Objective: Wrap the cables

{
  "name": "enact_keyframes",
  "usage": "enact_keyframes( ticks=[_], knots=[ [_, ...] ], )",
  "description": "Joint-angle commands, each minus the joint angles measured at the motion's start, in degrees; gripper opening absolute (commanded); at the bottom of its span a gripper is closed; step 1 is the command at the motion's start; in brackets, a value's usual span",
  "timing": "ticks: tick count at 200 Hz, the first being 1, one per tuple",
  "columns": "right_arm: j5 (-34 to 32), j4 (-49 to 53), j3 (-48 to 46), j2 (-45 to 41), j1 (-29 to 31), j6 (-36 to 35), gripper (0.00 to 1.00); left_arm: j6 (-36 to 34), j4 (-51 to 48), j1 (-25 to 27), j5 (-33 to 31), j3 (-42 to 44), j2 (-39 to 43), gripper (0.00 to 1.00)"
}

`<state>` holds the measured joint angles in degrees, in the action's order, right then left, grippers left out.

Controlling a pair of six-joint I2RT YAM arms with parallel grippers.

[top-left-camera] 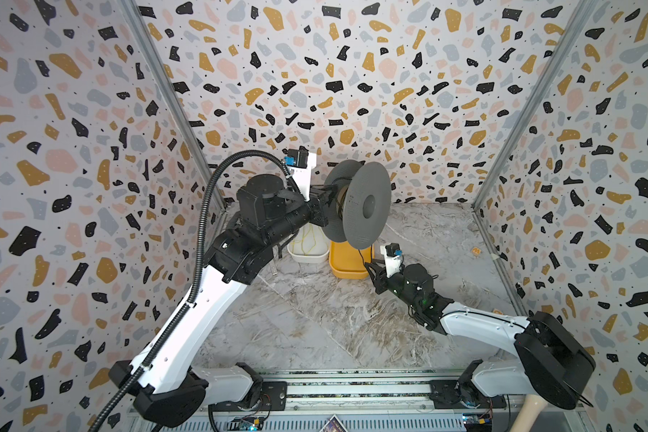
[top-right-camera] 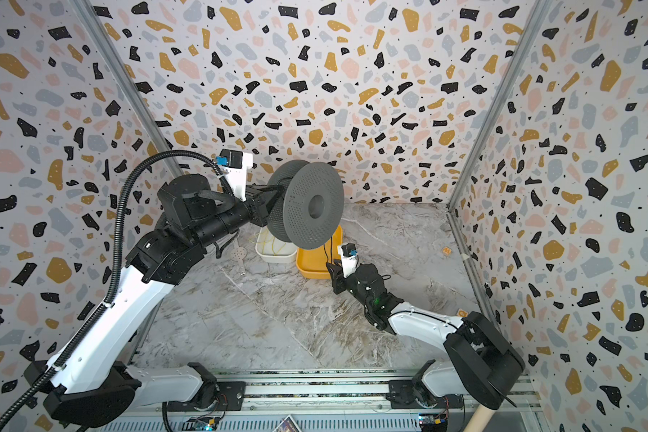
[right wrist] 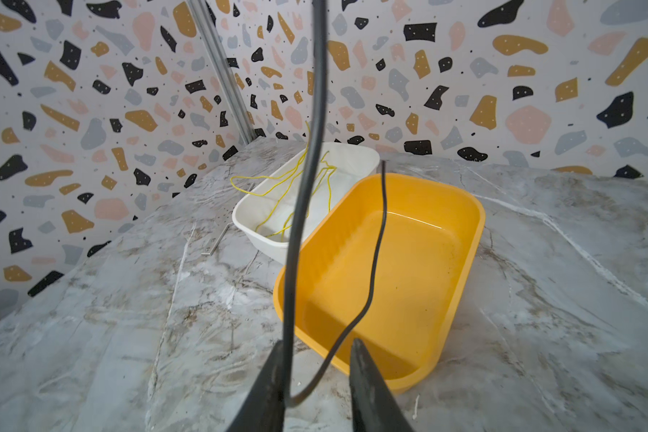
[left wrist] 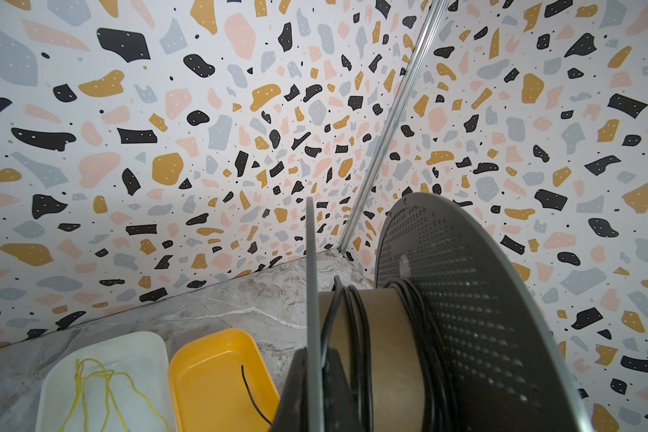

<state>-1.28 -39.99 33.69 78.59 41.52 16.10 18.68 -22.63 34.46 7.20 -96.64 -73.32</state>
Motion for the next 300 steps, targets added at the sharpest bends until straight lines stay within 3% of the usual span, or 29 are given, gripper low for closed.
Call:
enact_keyframes(
  ticks=[1,31,56,86,152,187,244,300],
  knots=[
    [1.4,-2.2,3.4,0.5,-0.1,-0.4,0.15,0.2,6.9,0.0,-1.2,-3.2,1.8,0.00],
    [1.8,-1.3,2.5,-0.3,0.0,-0.3,0.00,0.0,6.5,-0.1,-3.5,-3.2,1.3,0.00],
    [1.9,2.1,1.8,-2.4,0.7,-0.7,0.00,0.8,6.7,-0.1,-7.3,-2.9,0.5,0.00],
    [2.0,11.3,5.5,-1.2,4.2,-2.1,0.00,2.9,3.4,0.0,-16.1,-4.9,-2.1,0.00],
    [-6.7,26.7,16.6,1.4,18.1,-10.4,0.00,3.9,4.9,0.4,-27.4,0.2,-5.3,0.00],
    [-12.1,35.4,24.5,0.9,23.2,-13.9,0.00,0.5,3.0,4.7,-36.7,1.3,-7.5,0.00],
    [-15.9,43.7,29.9,-5.4,23.1,-11.4,0.00,-3.1,-2.1,8.6,-46.2,2.0,-8.9,0.00],
    [-17.5,57.5,37.6,-7.2,18.3,-9.0,0.00,-6.6,-6.0,10.5,-48.6,2.7,-9.8,0.00]
  ],
)
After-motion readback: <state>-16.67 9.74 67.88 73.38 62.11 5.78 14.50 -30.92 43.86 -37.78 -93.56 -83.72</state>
